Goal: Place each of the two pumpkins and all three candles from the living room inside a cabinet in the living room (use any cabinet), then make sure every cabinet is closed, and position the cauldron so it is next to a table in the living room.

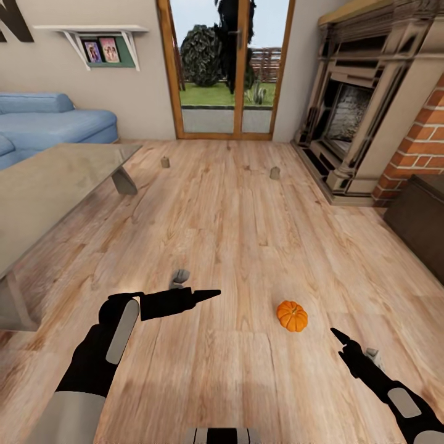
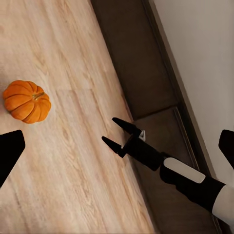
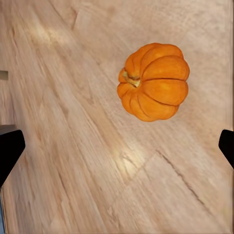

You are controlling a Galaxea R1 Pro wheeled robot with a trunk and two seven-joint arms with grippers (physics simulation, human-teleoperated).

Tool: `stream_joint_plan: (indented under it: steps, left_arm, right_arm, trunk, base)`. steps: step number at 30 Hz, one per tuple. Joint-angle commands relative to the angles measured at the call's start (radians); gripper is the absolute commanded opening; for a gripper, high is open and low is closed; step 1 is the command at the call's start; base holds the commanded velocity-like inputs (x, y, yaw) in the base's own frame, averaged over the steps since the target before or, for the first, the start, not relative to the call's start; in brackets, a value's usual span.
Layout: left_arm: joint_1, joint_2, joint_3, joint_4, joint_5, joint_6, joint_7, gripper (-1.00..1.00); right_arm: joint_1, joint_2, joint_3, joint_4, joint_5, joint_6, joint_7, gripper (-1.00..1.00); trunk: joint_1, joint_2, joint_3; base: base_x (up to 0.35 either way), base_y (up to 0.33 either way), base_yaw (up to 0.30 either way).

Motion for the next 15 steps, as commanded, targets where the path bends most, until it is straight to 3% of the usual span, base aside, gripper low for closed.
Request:
stream_joint_plan:
  steps: [1, 15]
  left_arm:
    - [-0.001, 0.0, 0.001, 0.0, -0.001, 0.004, -0.004, 1.0]
    - [-0.001, 0.0, 0.001, -0.001, -0.001, 0.004, -0.007, 1.0]
  right_arm:
    - [-0.001, 0.001, -0.005, 0.0, -0.006, 0.008, 0.002, 1.0]
    - [-0.001, 0.001, -0.004, 0.0, -0.006, 0.01, 0.0, 1.0]
  trunk:
    - [0.0, -0.001, -0.005]
    - [0.006, -0.004, -0.059]
  base:
    - [0.0, 0.0, 0.0]
    - [0.0, 0.0, 0.0]
